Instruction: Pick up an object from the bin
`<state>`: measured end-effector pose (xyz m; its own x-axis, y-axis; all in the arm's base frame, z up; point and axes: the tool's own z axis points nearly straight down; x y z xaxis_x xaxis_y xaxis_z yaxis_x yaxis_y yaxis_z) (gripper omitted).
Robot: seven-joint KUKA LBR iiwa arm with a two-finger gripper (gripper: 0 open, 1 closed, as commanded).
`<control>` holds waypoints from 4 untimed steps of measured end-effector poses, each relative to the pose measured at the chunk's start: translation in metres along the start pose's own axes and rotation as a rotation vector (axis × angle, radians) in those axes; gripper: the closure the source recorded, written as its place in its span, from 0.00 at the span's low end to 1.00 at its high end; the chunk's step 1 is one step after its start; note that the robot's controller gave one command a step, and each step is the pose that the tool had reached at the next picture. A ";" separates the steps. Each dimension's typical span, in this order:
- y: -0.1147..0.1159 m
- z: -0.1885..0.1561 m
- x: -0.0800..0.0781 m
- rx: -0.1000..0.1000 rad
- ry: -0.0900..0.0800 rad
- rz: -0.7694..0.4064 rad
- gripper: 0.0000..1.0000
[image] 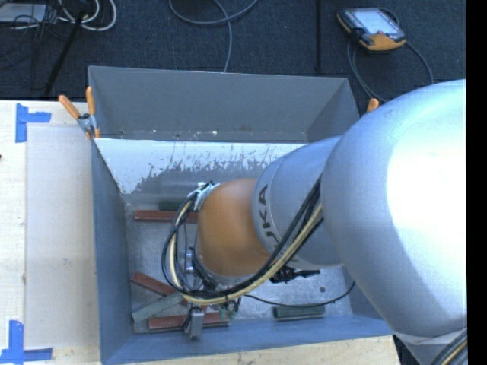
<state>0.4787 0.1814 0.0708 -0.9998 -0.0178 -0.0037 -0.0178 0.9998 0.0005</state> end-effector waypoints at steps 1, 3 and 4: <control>0.013 0.000 0.002 0.001 -0.003 0.006 0.00; 0.008 -0.001 -0.004 -0.002 0.008 0.101 1.00; 0.008 -0.002 -0.004 -0.002 0.009 0.101 1.00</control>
Offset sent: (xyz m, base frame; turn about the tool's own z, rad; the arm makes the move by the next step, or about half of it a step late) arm 0.0041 0.0057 -0.0008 0.1033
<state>0.4821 0.1895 0.0724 -0.9966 0.0828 0.0053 0.0828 0.9966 0.0025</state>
